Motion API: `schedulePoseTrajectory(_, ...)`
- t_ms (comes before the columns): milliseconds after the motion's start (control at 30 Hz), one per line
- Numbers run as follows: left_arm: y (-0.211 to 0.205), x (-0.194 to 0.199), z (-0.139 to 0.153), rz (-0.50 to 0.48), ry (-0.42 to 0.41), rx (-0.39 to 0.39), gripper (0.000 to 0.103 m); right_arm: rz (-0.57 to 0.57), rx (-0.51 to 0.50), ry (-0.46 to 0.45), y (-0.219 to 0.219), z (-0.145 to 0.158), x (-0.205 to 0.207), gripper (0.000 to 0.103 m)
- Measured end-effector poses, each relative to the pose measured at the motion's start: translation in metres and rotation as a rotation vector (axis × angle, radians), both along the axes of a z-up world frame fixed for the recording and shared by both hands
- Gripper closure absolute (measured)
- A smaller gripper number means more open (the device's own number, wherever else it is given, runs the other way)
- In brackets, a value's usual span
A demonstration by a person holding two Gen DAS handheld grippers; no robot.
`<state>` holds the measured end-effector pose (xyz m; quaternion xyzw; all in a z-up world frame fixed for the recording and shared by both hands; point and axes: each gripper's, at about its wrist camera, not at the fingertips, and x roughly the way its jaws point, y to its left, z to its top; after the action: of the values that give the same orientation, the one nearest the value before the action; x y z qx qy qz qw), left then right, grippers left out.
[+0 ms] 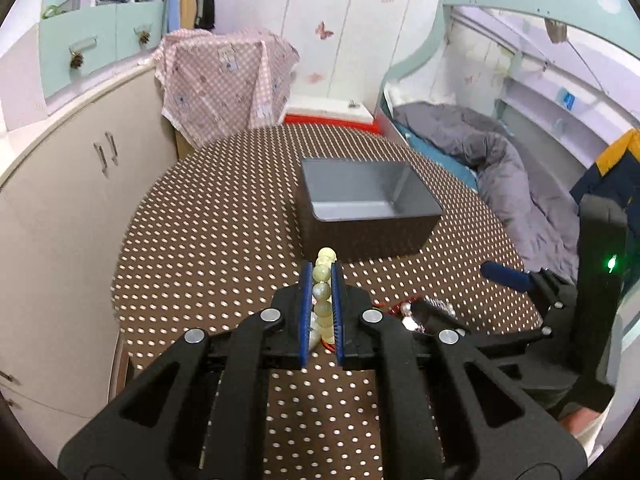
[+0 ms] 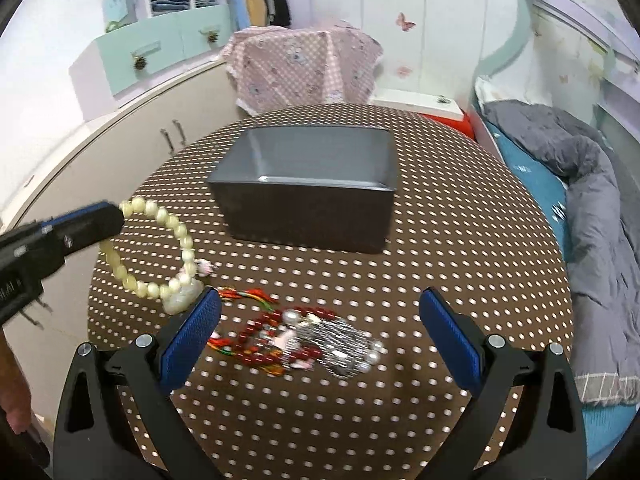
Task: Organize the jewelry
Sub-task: 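Close the left tool on the cream bead bracelet and lift it, then grasp the pale green jade pendant with the right tool while the left holds the bracelet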
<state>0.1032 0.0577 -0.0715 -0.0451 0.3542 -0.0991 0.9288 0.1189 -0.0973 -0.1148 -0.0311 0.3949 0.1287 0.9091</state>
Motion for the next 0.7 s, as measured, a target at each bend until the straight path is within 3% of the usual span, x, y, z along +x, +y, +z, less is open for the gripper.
schedulePoseTrajectory(167, 0.018, -0.005, 0.001, 0.052, -0.003, 0.001, 0.094, 0.078, 0.002, -0.009, 0.022, -0.001, -0.002, 0.008)
schedulePoseTrajectory(500, 0.057, -0.008, -0.035, 0.144, 0.094, -0.012, 0.094, 0.292, -0.084, -0.03, 0.084, -0.019, -0.007, 0.01)
schedulePoseTrajectory(567, 0.061, -0.008, -0.039, 0.148, 0.102, -0.02, 0.094, 0.305, -0.118, -0.023, 0.093, -0.026, -0.004, 0.021)
schedulePoseTrajectory(700, 0.066, -0.008, -0.045, 0.148, 0.106, -0.029, 0.094, 0.308, -0.193, -0.013, 0.105, -0.042, -0.002, 0.032)
